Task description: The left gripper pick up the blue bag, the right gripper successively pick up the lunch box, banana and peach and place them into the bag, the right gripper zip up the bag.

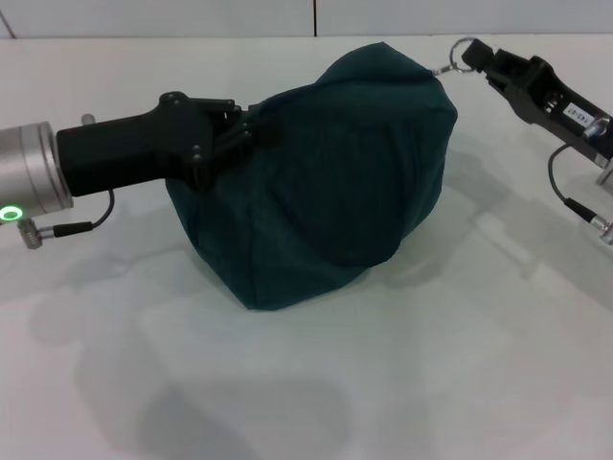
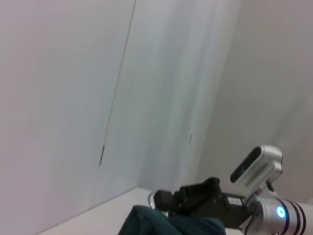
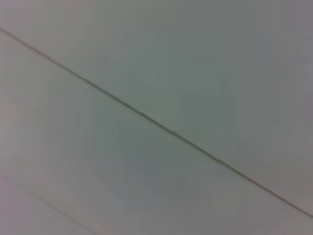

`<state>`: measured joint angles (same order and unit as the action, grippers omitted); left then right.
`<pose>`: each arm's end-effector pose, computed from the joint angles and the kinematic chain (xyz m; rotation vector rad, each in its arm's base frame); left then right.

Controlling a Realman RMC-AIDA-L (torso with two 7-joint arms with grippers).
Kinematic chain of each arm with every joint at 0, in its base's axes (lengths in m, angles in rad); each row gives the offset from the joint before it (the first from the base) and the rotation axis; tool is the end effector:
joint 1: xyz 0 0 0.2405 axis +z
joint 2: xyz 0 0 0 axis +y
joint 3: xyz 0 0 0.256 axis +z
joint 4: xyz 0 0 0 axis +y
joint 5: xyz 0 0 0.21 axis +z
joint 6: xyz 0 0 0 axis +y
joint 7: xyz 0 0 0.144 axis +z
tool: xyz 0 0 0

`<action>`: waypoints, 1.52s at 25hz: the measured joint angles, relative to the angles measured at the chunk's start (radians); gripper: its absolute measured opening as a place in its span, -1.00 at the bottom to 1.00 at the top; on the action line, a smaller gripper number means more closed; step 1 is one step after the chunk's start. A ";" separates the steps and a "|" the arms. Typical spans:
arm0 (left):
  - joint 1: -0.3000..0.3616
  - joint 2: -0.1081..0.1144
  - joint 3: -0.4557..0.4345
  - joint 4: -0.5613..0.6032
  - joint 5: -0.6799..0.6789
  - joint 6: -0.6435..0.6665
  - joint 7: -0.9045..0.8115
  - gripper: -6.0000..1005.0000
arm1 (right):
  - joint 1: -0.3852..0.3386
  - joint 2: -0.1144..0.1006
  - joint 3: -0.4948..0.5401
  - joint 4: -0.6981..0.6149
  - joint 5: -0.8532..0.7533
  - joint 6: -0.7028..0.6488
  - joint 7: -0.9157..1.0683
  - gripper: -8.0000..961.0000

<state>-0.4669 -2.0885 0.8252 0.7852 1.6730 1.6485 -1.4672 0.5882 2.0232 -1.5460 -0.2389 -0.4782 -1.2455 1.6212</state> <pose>-0.2218 0.3274 0.0247 -2.6588 -0.5306 -1.0474 0.2353 0.3730 -0.0201 -1.9579 1.4606 1.5100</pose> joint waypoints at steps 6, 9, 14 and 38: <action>0.007 -0.001 0.000 -0.009 -0.017 0.002 0.018 -0.81 | -0.013 -0.001 -0.002 0.006 -0.003 0.042 0.012 -0.95; 0.004 -0.001 0.000 -0.016 -0.018 0.002 0.020 -0.81 | -0.014 -0.001 -0.010 0.006 -0.009 0.059 0.016 -0.95; -0.003 -0.001 0.000 -0.033 -0.025 0.002 0.021 -0.81 | -0.011 -0.002 -0.027 0.007 -0.012 0.085 0.016 -0.95; -0.042 -0.003 0.132 -0.124 -0.183 -0.024 0.019 -0.81 | -0.162 -0.070 0.072 0.006 -0.008 -0.044 0.024 -0.18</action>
<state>-0.5091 -2.0915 0.9572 0.6611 1.4905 1.6247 -1.4477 0.4260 1.9528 -1.4738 -0.2327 -0.4862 -1.2893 1.6456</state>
